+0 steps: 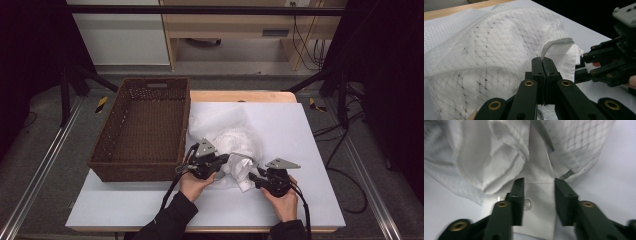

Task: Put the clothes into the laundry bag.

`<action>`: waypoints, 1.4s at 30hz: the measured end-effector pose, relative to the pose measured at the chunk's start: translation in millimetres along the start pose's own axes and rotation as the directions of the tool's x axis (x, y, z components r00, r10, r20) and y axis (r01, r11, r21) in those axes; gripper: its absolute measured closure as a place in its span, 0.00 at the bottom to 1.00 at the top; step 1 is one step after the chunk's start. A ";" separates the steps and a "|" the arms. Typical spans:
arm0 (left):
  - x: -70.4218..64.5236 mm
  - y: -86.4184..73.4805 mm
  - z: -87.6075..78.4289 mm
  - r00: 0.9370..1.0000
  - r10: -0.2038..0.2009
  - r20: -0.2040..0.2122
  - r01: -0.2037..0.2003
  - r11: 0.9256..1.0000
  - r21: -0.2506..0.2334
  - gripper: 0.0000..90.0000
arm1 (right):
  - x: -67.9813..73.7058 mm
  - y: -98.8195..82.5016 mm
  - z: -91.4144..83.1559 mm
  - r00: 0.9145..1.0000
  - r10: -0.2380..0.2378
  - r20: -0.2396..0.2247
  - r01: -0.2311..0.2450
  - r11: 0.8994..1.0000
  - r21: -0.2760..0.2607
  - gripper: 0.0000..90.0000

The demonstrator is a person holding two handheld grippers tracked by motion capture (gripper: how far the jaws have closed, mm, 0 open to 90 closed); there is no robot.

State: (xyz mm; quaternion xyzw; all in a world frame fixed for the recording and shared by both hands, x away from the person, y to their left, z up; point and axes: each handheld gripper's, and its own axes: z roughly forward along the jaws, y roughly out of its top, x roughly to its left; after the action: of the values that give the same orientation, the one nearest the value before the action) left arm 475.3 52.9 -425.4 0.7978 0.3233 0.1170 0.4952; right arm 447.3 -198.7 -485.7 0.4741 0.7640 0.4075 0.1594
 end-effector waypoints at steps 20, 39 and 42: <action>-19.3 24.3 -30.5 0.996 -0.016 0.089 0.023 0.997 -0.076 0.99 | 42.0 52.3 34.7 0.998 -0.059 0.004 0.058 0.953 -0.297 0.97; 5.0 4.3 -10.6 0.996 -0.070 0.049 0.071 0.997 -0.025 0.99 | 29.8 38.1 -1.7 0.995 -0.095 -0.016 0.089 0.973 -0.212 0.57; 2.9 3.8 -9.1 0.997 -0.062 0.046 0.063 0.998 -0.025 0.99 | 34.6 29.7 10.9 0.994 -0.113 -0.009 0.110 0.981 -0.162 0.40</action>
State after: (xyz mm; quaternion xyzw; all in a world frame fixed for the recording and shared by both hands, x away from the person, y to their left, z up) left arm 474.5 60.1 -418.1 0.7830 0.3352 0.0875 0.5165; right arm 454.5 -157.5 -464.5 0.4125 0.7554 0.4625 0.2130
